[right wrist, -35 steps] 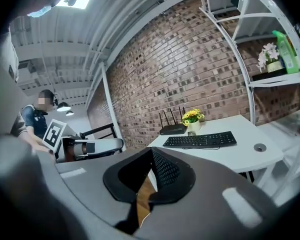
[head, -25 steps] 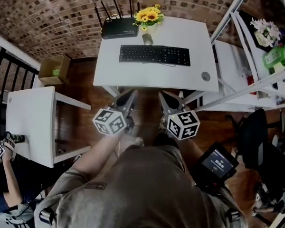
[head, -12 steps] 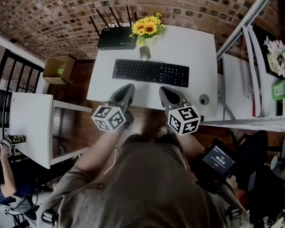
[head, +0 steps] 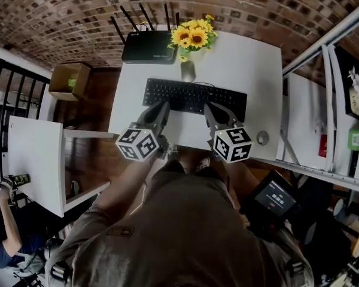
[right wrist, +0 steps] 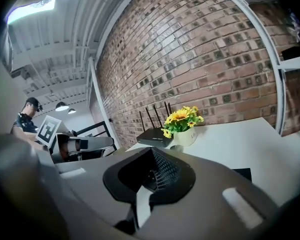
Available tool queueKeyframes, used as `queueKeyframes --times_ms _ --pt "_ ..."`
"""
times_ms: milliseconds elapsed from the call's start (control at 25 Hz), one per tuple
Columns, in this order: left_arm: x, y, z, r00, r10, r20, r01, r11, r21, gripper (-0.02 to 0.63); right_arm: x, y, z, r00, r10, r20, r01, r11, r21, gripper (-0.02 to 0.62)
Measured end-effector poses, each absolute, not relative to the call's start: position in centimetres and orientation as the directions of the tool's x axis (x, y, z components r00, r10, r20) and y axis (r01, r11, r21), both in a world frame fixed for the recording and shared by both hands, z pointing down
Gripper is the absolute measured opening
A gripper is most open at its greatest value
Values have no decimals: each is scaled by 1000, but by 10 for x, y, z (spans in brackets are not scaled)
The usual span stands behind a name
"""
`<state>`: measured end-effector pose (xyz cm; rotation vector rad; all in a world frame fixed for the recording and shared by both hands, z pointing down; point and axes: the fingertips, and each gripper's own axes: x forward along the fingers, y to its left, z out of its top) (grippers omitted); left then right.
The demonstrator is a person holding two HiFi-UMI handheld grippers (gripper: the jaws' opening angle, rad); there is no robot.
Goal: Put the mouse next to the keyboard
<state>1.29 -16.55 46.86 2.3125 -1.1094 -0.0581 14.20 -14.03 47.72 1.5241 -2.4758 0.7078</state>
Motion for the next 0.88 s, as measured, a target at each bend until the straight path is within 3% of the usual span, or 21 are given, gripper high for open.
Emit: queueKeyframes --times_ms 800,880 --pt "-33 -273 533 748 -600 285 -624 -487 611 0 110 -284 554 -285 -751 596 -957 258 -132 13" --pt "-40 -280 537 747 -600 287 -622 -477 621 0 108 -294 562 -270 -738 618 -960 254 -116 87"
